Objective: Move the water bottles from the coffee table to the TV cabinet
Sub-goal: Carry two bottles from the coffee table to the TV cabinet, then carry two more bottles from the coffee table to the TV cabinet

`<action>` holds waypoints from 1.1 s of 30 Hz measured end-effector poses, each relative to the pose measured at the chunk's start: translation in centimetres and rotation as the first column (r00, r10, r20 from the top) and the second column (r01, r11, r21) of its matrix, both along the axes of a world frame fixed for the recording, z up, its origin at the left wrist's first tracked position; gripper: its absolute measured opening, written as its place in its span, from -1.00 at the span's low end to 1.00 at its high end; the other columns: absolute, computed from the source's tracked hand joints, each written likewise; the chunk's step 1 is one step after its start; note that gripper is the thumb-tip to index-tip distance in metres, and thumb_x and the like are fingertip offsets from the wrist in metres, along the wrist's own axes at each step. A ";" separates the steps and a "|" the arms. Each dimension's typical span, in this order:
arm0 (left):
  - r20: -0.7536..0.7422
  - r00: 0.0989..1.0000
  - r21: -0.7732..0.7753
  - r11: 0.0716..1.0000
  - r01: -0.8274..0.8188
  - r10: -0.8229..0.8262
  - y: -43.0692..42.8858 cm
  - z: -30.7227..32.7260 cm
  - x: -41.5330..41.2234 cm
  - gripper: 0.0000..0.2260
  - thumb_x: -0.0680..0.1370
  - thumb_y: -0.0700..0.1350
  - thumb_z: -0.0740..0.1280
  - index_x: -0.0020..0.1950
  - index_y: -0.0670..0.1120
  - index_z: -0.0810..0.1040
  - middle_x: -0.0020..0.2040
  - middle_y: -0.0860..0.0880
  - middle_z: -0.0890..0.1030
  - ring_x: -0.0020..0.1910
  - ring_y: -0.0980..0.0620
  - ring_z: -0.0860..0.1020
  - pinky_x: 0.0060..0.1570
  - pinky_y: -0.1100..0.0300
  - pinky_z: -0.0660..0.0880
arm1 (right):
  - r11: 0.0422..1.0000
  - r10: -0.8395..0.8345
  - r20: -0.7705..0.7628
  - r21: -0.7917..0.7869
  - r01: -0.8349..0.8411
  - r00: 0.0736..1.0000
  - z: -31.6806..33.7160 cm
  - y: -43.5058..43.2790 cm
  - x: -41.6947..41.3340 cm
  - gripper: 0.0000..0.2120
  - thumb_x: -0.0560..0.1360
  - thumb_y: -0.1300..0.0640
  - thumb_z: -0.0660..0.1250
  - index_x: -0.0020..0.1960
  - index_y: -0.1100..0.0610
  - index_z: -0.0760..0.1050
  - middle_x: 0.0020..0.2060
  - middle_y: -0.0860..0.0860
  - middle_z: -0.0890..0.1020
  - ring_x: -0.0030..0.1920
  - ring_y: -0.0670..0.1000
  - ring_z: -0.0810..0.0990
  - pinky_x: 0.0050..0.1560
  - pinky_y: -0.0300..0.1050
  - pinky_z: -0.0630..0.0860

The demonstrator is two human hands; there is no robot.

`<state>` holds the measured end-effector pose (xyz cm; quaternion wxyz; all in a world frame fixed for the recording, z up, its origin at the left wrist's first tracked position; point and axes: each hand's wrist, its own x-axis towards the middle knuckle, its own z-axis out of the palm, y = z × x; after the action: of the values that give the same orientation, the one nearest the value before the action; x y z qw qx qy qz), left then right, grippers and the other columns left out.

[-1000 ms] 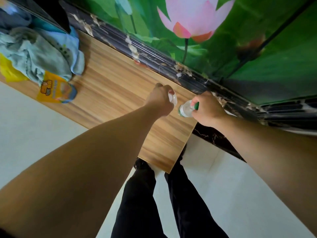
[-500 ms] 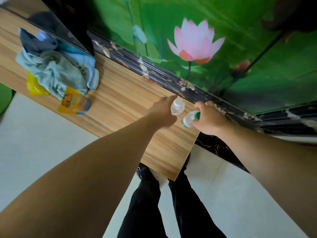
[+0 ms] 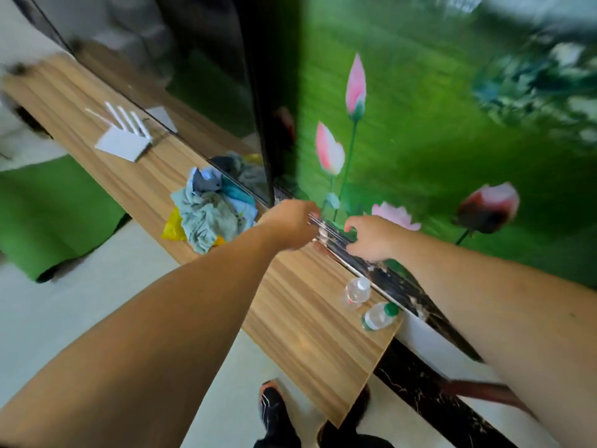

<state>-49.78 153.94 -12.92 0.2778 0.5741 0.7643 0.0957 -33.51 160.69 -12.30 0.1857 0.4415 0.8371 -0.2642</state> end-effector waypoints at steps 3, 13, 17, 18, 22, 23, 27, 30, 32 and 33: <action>-0.022 0.994 0.049 0.993 -0.106 0.107 -3.6 3.2 -3.3 -0.70 0.49 -0.11 0.26 0.20 0.01 0.59 0.16 -0.06 0.64 0.18 -0.11 0.56 0.19 0.06 0.49 | 0.987 0.143 0.018 0.069 -0.144 0.990 3.2 -1.2 -3.5 -0.57 0.52 0.12 0.29 0.36 0.17 0.37 -0.10 0.12 0.58 -0.15 0.10 0.52 -0.28 -0.16 0.33; -0.126 0.731 0.250 0.735 -0.630 0.670 -21.7 13.3 -5.7 -0.71 0.48 -0.08 0.30 0.20 -0.01 0.58 0.13 -0.05 0.63 0.12 -0.10 0.58 0.11 0.07 0.53 | 0.769 0.625 -0.107 0.255 -0.586 0.774 10.9 -10.8 -13.9 -0.61 0.52 -0.01 0.29 0.30 0.10 0.44 0.24 0.09 0.57 0.22 0.16 0.53 0.18 -0.05 0.45; -0.074 0.529 0.332 0.521 -0.786 0.845 -29.8 14.5 -0.5 -0.73 0.49 -0.09 0.30 0.18 -0.05 0.60 0.11 -0.04 0.62 0.09 -0.08 0.58 0.06 0.15 0.51 | 0.695 0.719 -0.226 0.250 -0.674 0.657 12.0 -16.6 -13.7 -0.61 0.54 -0.04 0.26 0.28 0.15 0.46 0.20 0.12 0.56 0.19 0.17 0.52 0.17 -0.01 0.44; -0.076 0.487 0.329 0.483 -0.812 0.870 -31.9 14.7 0.7 -0.73 0.50 -0.09 0.30 0.18 -0.05 0.60 0.13 -0.05 0.62 0.10 -0.07 0.57 0.05 0.17 0.49 | 0.667 0.745 -0.245 0.250 -0.702 0.620 12.0 -18.4 -13.3 -0.61 0.54 -0.04 0.25 0.27 0.17 0.46 0.17 0.13 0.57 0.16 0.18 0.53 0.16 0.00 0.46; -0.109 0.318 0.315 0.336 -0.888 0.942 -39.9 16.2 5.4 -0.72 0.52 -0.04 0.31 0.22 -0.01 0.57 0.18 -0.03 0.59 0.14 -0.05 0.55 0.14 0.09 0.51 | 0.473 0.878 -0.244 0.307 -0.826 0.413 12.4 -26.5 -12.0 -0.56 0.52 -0.11 0.25 0.29 0.13 0.45 0.21 0.11 0.57 0.22 0.16 0.52 0.15 -0.04 0.43; -0.116 0.291 0.303 0.313 -0.900 0.950 -41.6 16.5 6.5 -0.71 0.52 -0.03 0.31 0.24 0.01 0.55 0.19 -0.02 0.58 0.16 -0.05 0.55 0.16 0.06 0.52 | 0.439 0.895 -0.240 0.312 -0.843 0.377 12.8 -28.4 -11.7 -0.55 0.52 -0.13 0.24 0.30 0.12 0.44 0.23 0.11 0.56 0.23 0.15 0.51 0.15 -0.06 0.43; -0.189 0.115 0.297 0.169 -0.940 0.975 -49.9 17.9 11.9 -0.72 0.52 -0.01 0.30 0.22 0.04 0.54 0.19 -0.01 0.57 0.13 -0.01 0.55 0.15 0.04 0.53 | 0.278 0.947 -0.254 0.337 -0.900 0.198 15.0 -36.8 -9.4 -0.54 0.54 -0.11 0.24 0.34 0.13 0.42 0.28 0.13 0.54 0.26 0.15 0.50 0.20 -0.08 0.41; -0.199 -0.021 0.315 0.044 -0.948 0.980 -55.0 18.4 16.0 -0.73 0.52 -0.01 0.30 0.22 0.03 0.55 0.18 -0.01 0.58 0.12 -0.01 0.55 0.14 0.04 0.55 | 0.163 0.968 -0.238 0.366 -0.916 0.077 16.0 -42.0 -7.6 -0.53 0.54 -0.13 0.24 0.34 0.12 0.41 0.30 0.14 0.52 0.28 0.15 0.48 0.24 -0.06 0.41; -0.209 -0.071 0.322 0.000 -0.947 0.975 -57.7 18.3 18.7 -0.73 0.52 -0.02 0.31 0.21 0.03 0.56 0.18 -0.01 0.58 0.14 -0.02 0.54 0.15 0.04 0.54 | 0.120 0.970 -0.240 0.389 -0.913 0.025 16.5 -45.2 -6.3 -0.53 0.54 -0.14 0.24 0.33 0.11 0.41 0.30 0.13 0.52 0.28 0.15 0.48 0.23 -0.05 0.41; -0.216 -0.088 0.324 -0.013 -0.946 0.972 -59.0 18.2 20.1 -0.73 0.51 -0.02 0.31 0.20 0.03 0.56 0.18 -0.02 0.57 0.14 -0.02 0.54 0.15 0.04 0.53 | 0.104 0.970 -0.242 0.393 -0.914 0.006 16.8 -46.8 -5.5 -0.53 0.54 -0.15 0.24 0.34 0.11 0.41 0.30 0.13 0.52 0.28 0.14 0.48 0.22 -0.05 0.41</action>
<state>-29.68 94.94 5.32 -0.0497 -0.1280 0.9749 0.1753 -38.97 113.89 4.45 0.0881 -0.2953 0.9446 -0.1128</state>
